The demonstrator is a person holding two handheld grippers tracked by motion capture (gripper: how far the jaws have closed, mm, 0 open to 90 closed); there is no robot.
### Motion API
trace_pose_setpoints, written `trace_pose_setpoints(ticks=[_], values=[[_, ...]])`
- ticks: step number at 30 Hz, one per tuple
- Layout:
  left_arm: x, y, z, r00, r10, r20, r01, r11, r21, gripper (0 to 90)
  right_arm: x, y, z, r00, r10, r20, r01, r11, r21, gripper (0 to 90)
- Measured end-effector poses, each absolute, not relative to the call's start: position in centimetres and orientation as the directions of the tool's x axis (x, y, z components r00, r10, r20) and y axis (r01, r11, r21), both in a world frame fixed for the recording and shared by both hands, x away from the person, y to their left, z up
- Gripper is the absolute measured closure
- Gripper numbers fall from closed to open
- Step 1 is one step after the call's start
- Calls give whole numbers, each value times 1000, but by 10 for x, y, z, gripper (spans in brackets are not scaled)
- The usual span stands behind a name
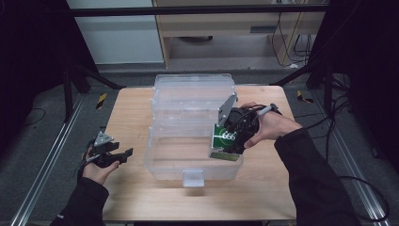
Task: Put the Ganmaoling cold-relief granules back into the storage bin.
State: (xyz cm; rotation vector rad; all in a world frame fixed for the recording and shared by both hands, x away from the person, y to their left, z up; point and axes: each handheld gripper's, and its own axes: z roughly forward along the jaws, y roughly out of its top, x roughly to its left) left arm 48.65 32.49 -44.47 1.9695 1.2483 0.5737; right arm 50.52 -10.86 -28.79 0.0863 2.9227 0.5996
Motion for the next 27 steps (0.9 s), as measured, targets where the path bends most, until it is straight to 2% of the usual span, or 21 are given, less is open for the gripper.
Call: trace_pose_setpoints(ticks=[18,27], values=[[485,326,-446,434,901,-7,579,-274,768,321,509,-101,-302,-992,10,-124,-29,951,307,186],[486,326,-446,438,899,-6,579,-277,767,321,511,-99,-308,-993,7,-117,-25,962,272,186]])
